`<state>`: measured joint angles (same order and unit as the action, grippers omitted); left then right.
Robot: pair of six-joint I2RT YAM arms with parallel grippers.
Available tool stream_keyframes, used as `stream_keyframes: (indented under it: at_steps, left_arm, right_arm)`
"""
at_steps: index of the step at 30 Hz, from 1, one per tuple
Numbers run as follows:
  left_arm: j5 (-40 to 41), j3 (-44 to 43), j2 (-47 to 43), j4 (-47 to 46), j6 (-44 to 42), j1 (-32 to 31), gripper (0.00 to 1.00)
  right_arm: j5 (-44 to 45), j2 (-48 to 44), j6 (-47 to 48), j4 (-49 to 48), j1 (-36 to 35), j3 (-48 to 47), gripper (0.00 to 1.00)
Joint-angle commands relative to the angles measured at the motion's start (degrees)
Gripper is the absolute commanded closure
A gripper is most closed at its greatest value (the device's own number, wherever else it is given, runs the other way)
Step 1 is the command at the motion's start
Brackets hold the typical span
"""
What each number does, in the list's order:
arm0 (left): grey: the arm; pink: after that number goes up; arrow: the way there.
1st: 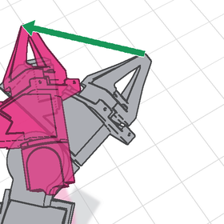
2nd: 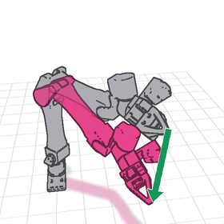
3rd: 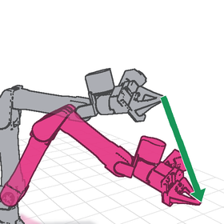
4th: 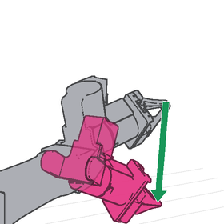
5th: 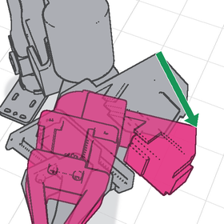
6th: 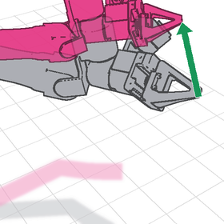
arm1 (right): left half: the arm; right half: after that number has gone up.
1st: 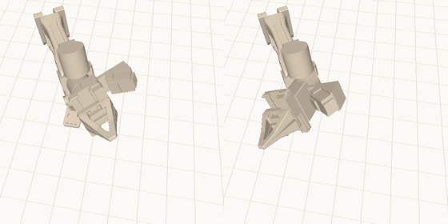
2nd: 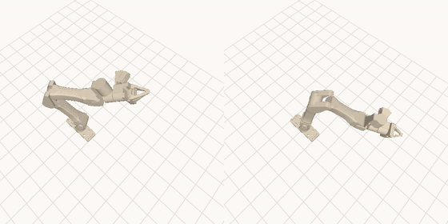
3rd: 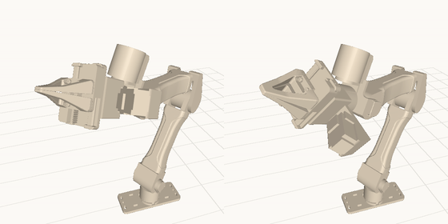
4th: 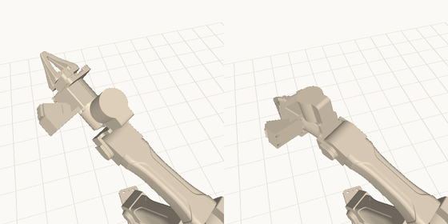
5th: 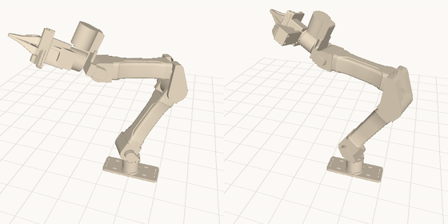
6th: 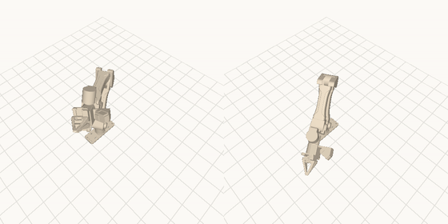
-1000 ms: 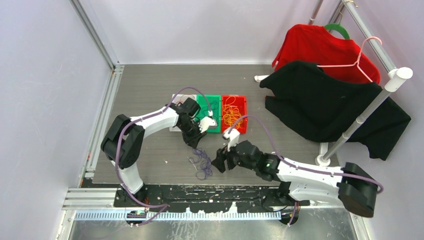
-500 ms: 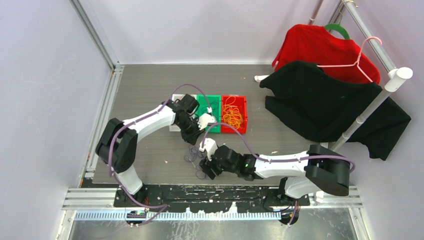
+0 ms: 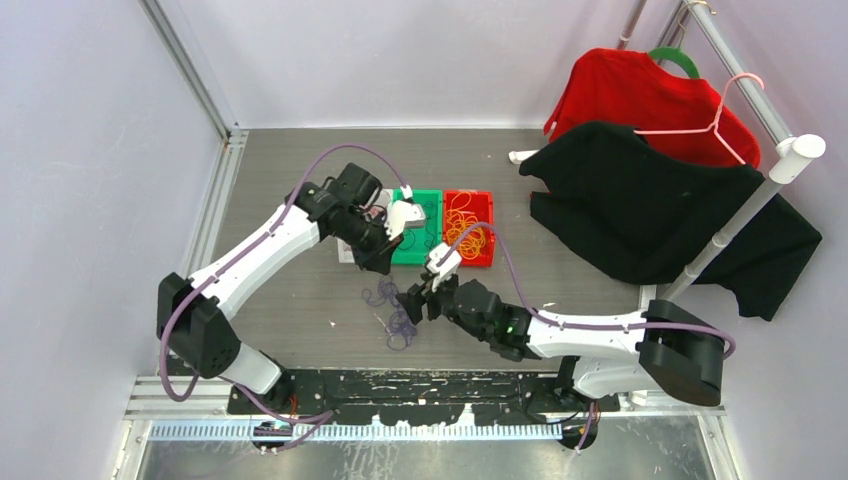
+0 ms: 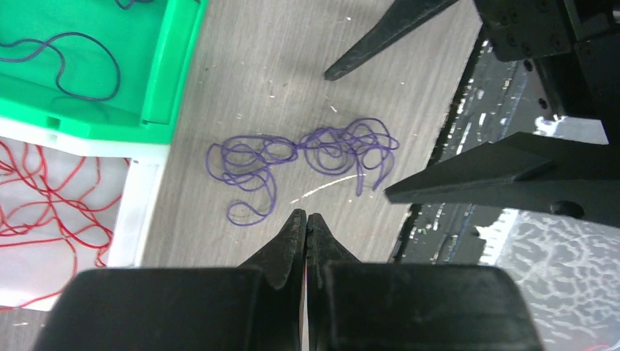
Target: Untangle the cables
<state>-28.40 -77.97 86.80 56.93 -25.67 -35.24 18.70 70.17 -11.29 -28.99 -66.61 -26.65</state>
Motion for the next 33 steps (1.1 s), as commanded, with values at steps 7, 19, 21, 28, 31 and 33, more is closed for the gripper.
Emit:
stream_keyframes:
  at_steps: [7,19,21,28,31,33]
  left_arm:
    - [3.4,4.9,-5.6,-2.4,3.6,0.0,0.96]
    - [9.7,13.7,5.5,-22.6,12.1,4.5,0.66]
    - [8.7,14.2,7.1,-24.8,12.3,4.4,0.65]
    - [5.7,13.8,12.2,-27.2,13.2,4.5,0.64]
    - [5.8,14.2,13.1,-28.8,13.0,4.5,0.66]
    - [6.4,14.2,13.9,-29.5,12.5,4.5,0.71]
  right_arm:
    - [3.6,1.4,-3.3,-8.2,0.4,-3.3,0.28]
    - [13.1,-15.1,-9.3,2.1,0.4,9.3,0.35]
    - [14.0,-17.6,-9.7,3.1,0.4,10.1,0.35]
    - [13.3,-18.8,-9.8,4.0,0.4,10.3,0.37]
    - [12.9,-18.1,-10.2,3.5,0.4,10.4,0.38]
    - [12.7,-17.8,-10.4,3.1,0.5,10.4,0.38]
